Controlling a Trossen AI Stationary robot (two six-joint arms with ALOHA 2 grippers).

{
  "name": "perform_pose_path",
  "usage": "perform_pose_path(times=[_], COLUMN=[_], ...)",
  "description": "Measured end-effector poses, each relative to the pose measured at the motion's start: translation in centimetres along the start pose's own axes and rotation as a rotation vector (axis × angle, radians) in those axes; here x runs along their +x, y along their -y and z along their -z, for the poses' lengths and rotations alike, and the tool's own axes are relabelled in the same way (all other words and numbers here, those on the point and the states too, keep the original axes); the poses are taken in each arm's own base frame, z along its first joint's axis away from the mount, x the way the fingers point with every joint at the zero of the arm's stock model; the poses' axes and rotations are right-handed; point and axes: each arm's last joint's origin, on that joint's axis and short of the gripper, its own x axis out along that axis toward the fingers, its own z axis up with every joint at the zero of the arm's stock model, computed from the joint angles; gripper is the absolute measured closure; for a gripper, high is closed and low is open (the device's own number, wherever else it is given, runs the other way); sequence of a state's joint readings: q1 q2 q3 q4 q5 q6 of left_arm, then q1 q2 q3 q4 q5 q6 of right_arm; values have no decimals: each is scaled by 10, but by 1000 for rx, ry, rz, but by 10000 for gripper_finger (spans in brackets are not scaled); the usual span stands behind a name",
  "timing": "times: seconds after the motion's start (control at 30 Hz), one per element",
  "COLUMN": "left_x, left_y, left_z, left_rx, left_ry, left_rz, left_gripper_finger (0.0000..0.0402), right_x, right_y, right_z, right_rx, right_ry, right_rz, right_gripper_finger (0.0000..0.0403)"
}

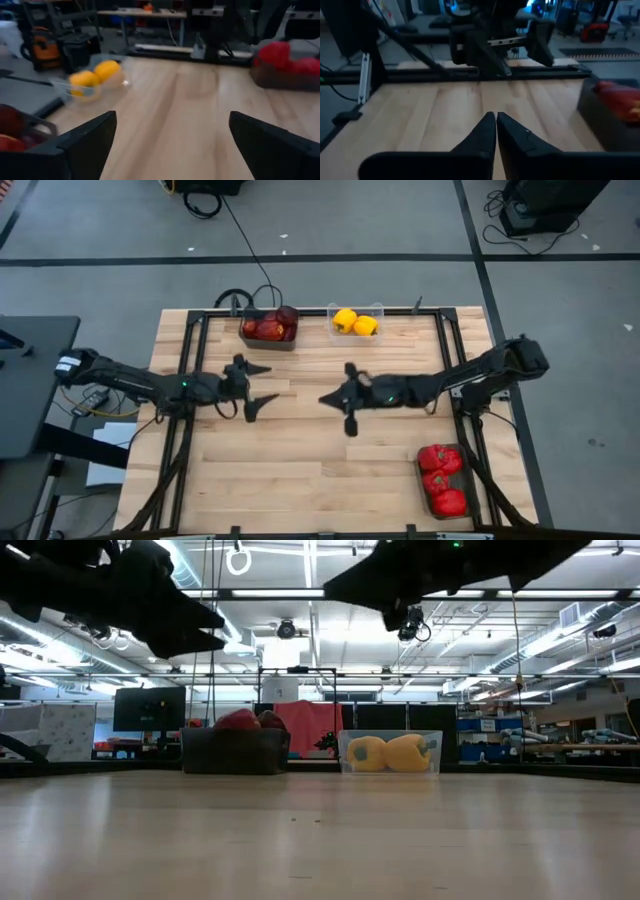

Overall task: Sort produce into baskets
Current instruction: Return to Home Position

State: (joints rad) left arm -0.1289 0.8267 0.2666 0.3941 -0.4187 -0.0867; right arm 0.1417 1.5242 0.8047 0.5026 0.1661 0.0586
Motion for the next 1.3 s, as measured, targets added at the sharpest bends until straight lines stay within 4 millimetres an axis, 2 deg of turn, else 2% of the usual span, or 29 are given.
perform_pose_path(times=[0.1,0.2,0.47,0.57,0.67,0.9,1.17,1.3], left_x=[-7,-17,-39,-45,-52,-65,-69,-66], left_y=[-11,-17,-25,-27,-29,-34,-37,-37], left_z=[-7,-9,-10,-10,-11,-7,-4,5], left_rx=[2,15,-10,-13,-21,-39,-8,17], left_ry=[29,23,11,19,26,10,2,-10], left_rz=[-28,-32,-32,-32,-29,-29,-48,-88], left_gripper_finger=[12,46,257,310,344,379,383,383], right_x=[-22,-47,-107,-122,-132,-144,-151,-156], right_y=[14,21,23,22,23,25,28,30], right_z=[-3,-4,9,17,26,40,57,68], right_rx=[11,12,32,37,36,44,43,47], right_ry=[39,84,233,259,263,272,260,264], right_rz=[-4,-14,48,56,47,50,63,78], right_gripper_finger=[373,390,397,398,399,400,400,400])
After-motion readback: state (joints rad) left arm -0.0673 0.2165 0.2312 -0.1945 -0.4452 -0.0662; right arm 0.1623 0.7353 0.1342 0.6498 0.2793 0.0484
